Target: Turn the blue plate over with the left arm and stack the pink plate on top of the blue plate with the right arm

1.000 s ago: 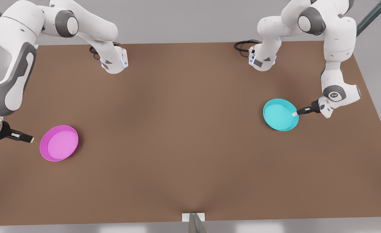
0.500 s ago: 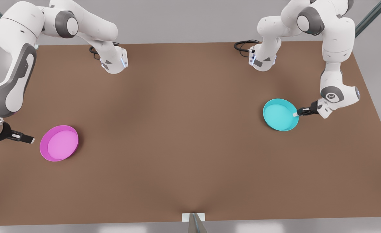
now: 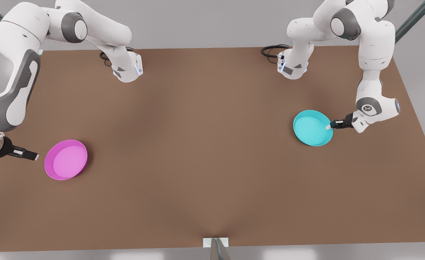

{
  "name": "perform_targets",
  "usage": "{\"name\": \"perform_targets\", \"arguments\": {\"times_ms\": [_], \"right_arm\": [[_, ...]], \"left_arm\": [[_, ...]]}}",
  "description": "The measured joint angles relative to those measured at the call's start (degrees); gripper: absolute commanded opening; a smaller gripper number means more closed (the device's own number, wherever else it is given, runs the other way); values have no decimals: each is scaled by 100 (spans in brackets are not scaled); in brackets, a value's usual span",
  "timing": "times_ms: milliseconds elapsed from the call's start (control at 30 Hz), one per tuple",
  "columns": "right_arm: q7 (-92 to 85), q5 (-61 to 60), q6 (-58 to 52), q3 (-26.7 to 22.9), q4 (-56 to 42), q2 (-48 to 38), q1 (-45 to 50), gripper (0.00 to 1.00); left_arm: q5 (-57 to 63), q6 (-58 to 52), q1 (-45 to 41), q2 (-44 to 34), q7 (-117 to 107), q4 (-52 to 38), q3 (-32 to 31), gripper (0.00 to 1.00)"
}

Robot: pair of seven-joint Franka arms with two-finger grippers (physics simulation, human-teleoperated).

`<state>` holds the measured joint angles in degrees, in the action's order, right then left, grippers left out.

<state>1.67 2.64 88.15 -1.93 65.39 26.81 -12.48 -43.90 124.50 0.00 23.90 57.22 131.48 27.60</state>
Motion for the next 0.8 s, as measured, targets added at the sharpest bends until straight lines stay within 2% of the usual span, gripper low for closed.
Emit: {"name": "perform_targets", "arguments": {"times_ms": [133,267,700,800], "right_arm": [[0,0,0,0,-9,0,0,100],[0,0,0,-5,-6,0,2,100],[9,0,0,-7,-2,-9,0,100],[38,-8,0,-13,5,18,-17,100]], "left_arm": [[3,22,0,35,0,-9,0,33],[4,22,0,62,0,-34,0,21],[457,-461,-34,-190,-252,-469,-7,21],[658,-866,-135,-381,-1465,-961,-428,21]]}}
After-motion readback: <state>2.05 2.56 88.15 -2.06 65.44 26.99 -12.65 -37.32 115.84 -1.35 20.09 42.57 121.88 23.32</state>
